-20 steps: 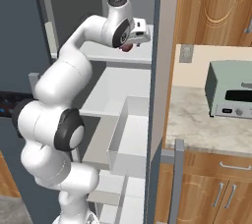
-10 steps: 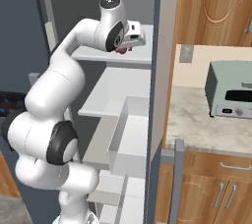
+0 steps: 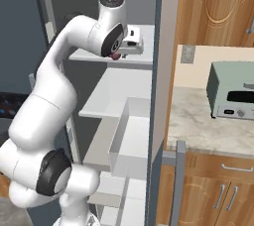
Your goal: Retrieve the sausage and cheese from the fridge and place them on the cutting board on the counter.
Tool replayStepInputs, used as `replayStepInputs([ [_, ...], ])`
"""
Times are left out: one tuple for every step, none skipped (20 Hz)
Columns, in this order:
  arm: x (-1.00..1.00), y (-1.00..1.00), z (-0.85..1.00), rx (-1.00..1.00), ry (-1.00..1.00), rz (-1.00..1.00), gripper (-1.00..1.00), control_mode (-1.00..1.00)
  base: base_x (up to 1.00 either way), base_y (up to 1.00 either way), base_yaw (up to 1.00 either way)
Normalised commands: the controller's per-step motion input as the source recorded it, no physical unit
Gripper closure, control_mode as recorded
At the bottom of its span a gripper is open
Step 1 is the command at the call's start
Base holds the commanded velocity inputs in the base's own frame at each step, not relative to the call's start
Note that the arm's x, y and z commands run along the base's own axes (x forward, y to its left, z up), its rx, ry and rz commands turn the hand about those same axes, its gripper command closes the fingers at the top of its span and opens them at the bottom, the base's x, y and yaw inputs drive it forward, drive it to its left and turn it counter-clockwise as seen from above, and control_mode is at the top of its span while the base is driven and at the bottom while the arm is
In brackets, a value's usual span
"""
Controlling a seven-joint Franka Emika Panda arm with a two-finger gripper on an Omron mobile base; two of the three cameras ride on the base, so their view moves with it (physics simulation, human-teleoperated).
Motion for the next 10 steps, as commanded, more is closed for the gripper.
replayStepInputs([
  [-0.94, 0.28, -0.05, 0.02, 0.00, -0.08, 1.00, -1.00, 0.00, 0.00, 0.00],
  [-0.94, 0.29, -0.09, 0.00, 0.00, -0.07, 1.00, -1.00, 0.00, 0.00, 0.00],
  [-0.94, 0.27, -0.11, 0.00, 0.00, -0.04, 1.00, -1.00, 0.00, 0.00, 0.00],
  [-0.94, 0.27, -0.13, 0.00, 0.00, -0.03, 1.00, -1.00, 0.00, 0.00, 0.00],
  [-0.94, 0.26, -0.17, 0.00, 0.00, -0.01, 1.00, -1.00, 0.00, 0.00, 0.00],
  [-0.94, 0.25, -0.19, 0.00, 0.00, 0.00, 1.00, -1.00, 0.00, 0.00, 0.00],
  [-0.94, 0.24, -0.22, 0.00, -0.01, 0.00, 1.00, -1.00, 0.00, 0.00, 0.00],
  [-0.94, 0.24, -0.23, 0.00, 0.00, 0.00, 1.00, -1.00, 0.00, 0.00, 0.00],
  [-0.94, 0.22, -0.24, 0.00, 0.00, 0.00, 1.00, -1.00, 0.00, 0.00, 0.00],
  [-0.94, 0.20, -0.26, 0.00, 0.00, 0.00, 1.00, -1.00, 0.00, 0.00, 0.00],
])
